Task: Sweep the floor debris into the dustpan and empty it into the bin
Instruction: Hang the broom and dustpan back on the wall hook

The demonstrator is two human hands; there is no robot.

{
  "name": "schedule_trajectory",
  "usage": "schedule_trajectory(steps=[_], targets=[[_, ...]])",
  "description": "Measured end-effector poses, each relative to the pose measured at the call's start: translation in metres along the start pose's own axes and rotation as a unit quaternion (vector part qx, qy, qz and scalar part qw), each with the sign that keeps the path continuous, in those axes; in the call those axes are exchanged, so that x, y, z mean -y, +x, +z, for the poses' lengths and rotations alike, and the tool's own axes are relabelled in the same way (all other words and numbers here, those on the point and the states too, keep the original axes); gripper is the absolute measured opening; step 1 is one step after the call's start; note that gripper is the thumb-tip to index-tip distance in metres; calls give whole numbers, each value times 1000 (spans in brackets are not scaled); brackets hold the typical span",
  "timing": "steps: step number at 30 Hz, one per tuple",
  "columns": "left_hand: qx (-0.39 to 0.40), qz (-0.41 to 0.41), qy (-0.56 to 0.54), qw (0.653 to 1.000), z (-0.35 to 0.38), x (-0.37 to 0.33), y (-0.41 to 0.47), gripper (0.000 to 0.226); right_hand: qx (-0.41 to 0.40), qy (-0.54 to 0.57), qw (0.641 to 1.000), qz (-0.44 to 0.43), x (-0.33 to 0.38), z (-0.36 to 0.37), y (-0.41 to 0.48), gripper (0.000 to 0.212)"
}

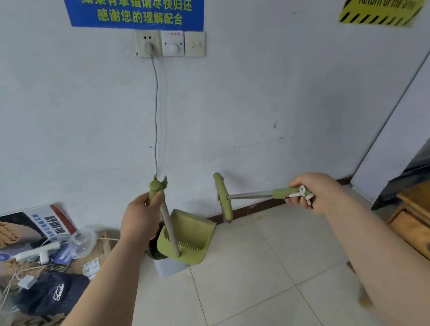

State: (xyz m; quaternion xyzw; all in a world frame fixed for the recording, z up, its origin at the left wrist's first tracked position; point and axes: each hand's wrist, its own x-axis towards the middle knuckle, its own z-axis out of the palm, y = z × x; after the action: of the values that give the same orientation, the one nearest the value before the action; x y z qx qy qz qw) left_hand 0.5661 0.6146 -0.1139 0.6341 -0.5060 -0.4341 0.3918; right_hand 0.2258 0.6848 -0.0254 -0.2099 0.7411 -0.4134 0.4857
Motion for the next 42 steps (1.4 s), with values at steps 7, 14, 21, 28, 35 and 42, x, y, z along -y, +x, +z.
schedule_trajectory(steps=[7,14,21,28,35,42], targets=[[78,164,239,954,41,-40,11,18,36,70,997,20,46,-33,-6,7],[96,268,345,894,119,-77,51,26,5,66,998,-23,85,-63,38,7],[131,352,416,828,227,-133,105,36,7,65,996,-59,152,-107,102,10],[152,368,492,775,328,-182,151,31,19,44,992,-120,217,-143,150,15],[171,375,471,780,393,-220,196,32,36,54,980,-186,264,-159,193,44],[197,400,446,776,431,-256,245,34,-54,-18,946,-320,305,-153,242,26]])
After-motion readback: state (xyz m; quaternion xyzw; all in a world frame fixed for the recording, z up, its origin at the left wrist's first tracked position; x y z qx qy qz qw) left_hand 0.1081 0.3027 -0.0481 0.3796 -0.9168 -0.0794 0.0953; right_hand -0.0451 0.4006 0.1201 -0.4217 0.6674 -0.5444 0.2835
